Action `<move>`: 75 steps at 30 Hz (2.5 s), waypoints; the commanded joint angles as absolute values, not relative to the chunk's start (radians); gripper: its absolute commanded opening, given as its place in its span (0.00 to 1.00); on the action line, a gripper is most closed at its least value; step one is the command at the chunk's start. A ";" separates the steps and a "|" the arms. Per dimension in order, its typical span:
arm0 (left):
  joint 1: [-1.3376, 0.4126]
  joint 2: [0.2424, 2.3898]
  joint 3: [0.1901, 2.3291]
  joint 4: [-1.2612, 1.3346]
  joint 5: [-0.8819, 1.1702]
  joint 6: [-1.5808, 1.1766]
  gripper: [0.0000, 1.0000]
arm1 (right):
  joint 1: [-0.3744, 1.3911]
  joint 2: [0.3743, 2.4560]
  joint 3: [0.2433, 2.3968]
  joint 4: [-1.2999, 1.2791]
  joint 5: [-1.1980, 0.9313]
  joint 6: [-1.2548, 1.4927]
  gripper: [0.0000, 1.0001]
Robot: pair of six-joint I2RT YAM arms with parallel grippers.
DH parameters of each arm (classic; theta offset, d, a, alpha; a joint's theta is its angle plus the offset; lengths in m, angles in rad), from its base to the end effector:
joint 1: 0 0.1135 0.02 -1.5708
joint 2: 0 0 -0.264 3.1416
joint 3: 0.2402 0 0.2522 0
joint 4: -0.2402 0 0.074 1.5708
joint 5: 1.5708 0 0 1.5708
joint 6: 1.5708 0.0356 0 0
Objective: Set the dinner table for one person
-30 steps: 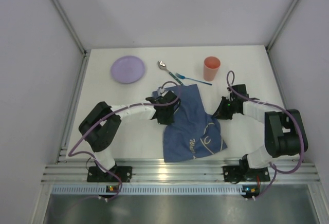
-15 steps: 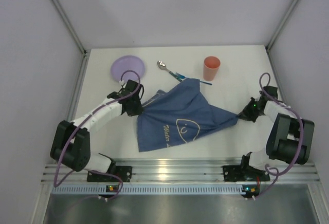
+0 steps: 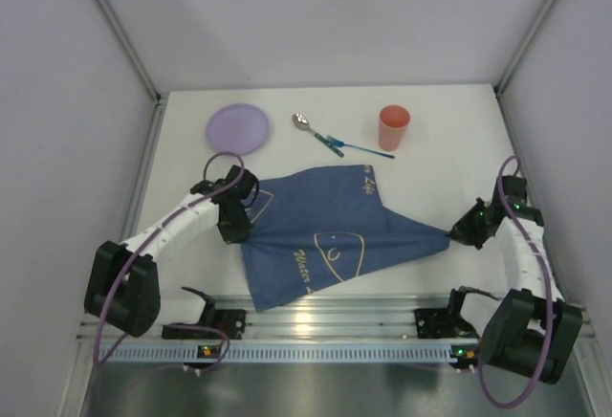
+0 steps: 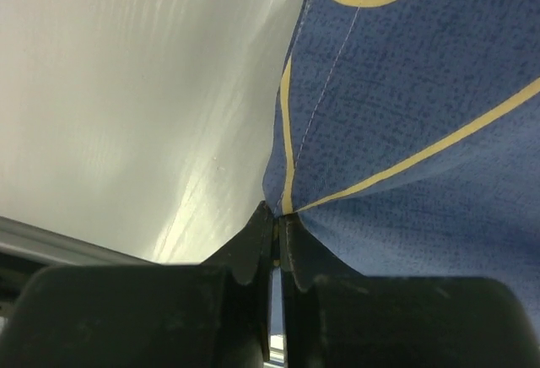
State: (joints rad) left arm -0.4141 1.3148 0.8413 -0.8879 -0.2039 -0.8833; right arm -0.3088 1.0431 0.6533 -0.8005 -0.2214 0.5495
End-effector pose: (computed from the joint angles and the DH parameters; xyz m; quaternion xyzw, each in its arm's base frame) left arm 0.2054 -0.0824 0.2041 -0.2403 0.9598 0.0178 0.1440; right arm 0.1708 -0.0463 0.2030 0.3871 0.8961 0.1303 0.1736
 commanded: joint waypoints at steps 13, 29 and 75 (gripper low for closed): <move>-0.400 1.486 1.106 -0.862 -0.299 -0.792 0.98 | -0.040 1.120 0.817 -0.641 -0.394 0.551 1.00; -0.382 1.822 1.167 -0.713 -0.227 -0.647 0.43 | 0.081 1.712 1.043 -0.434 -0.535 0.462 1.00; -0.334 1.822 1.109 -0.675 -0.210 -0.632 0.11 | 0.947 1.589 1.376 -1.036 0.318 0.523 1.00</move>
